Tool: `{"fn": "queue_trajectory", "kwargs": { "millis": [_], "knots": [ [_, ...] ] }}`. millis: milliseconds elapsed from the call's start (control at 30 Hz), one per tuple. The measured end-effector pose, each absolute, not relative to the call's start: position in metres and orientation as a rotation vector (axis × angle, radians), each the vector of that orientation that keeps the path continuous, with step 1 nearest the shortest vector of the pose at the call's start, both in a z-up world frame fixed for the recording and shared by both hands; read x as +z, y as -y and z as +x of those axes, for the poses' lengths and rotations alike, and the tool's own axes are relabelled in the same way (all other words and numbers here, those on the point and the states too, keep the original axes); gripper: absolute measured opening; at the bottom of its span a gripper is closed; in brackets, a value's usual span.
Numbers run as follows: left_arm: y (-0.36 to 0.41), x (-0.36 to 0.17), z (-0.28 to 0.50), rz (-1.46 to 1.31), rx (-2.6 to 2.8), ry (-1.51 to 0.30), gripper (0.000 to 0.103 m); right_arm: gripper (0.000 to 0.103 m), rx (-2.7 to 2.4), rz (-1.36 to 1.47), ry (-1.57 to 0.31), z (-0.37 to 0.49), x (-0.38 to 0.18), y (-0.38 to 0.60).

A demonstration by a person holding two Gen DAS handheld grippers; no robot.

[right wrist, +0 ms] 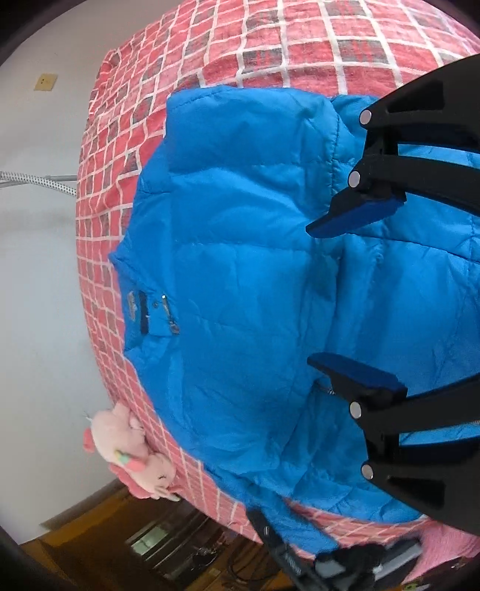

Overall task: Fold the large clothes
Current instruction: 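Grasp the other sleeve cuff with the left gripper and lift it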

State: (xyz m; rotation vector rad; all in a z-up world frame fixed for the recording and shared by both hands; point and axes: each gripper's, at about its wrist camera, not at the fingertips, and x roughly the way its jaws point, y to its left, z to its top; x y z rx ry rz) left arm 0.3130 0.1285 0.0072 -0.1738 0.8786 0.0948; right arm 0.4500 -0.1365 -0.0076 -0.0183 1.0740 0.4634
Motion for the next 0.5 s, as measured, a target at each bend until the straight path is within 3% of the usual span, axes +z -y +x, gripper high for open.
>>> {"fn": "queue_trajectory", "kwargs": {
  "millis": [500],
  "knots": [
    [-0.394,-0.008,0.124,-0.355,0.730,-0.908,0.085,0.068,0.469,-0.094,-1.107,0.444,-0.022,0.116]
  ]
}}
